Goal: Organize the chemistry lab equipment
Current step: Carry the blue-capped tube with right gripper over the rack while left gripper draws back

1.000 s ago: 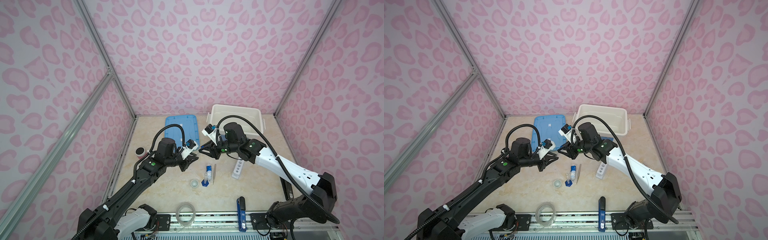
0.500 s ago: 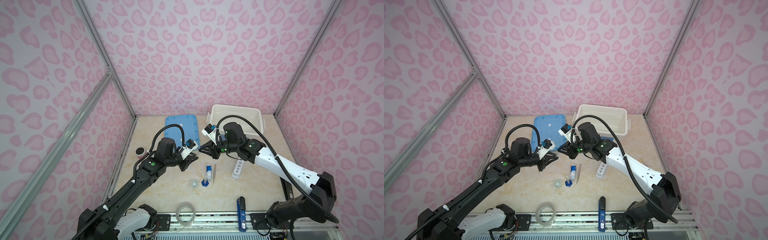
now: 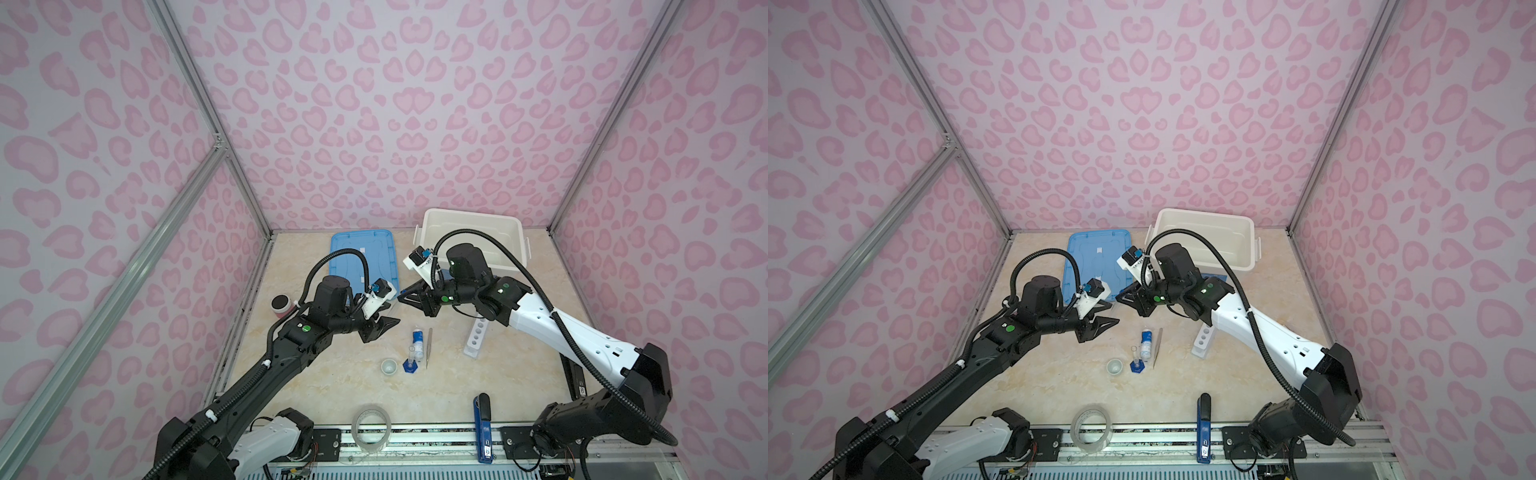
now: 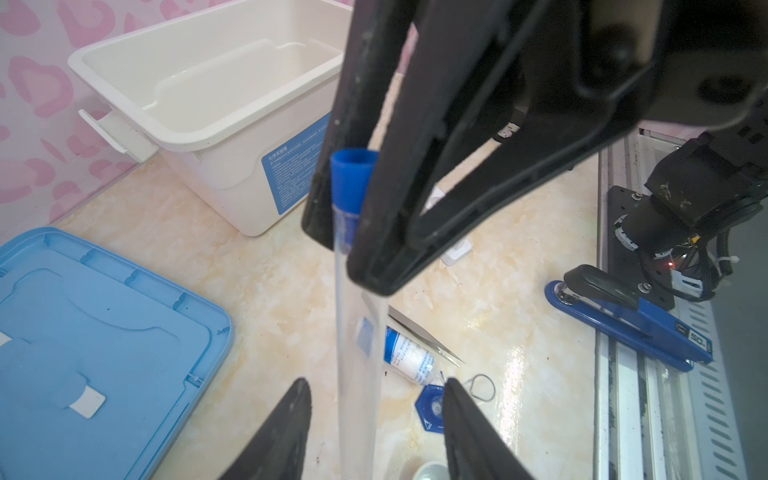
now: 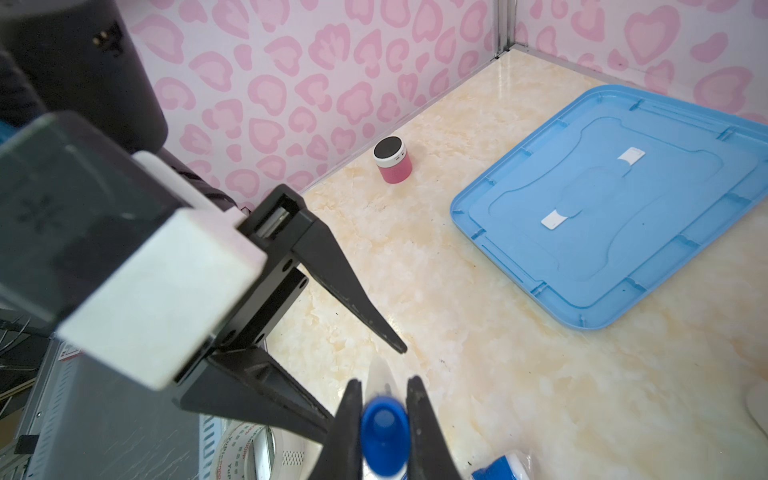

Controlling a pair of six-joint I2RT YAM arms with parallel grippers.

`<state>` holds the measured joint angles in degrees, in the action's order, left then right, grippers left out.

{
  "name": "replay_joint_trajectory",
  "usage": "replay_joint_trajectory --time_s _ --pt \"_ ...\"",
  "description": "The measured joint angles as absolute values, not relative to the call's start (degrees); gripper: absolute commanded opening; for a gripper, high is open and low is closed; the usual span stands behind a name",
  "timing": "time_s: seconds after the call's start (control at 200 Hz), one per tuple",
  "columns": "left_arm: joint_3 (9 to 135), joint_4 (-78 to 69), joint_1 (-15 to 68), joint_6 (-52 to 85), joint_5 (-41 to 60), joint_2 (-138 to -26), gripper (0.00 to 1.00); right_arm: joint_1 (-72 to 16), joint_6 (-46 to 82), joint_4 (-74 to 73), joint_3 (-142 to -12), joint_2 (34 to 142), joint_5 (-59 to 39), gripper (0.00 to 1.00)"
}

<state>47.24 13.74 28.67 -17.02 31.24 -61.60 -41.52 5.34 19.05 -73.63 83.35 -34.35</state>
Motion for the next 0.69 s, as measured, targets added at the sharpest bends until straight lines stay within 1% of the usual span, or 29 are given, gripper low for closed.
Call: replay_joint_trajectory --time_s 0.48,0.695 --pt "46.1 11.8 28.6 -16.6 29.1 -58.6 0.55 -38.9 2.4 34.3 -76.0 74.1 -20.4 0.13" --pt "45.1 10.4 28.6 -16.3 27.9 -58.2 0.55 -37.3 1.9 41.0 -75.3 69.8 -10.9 0.14"
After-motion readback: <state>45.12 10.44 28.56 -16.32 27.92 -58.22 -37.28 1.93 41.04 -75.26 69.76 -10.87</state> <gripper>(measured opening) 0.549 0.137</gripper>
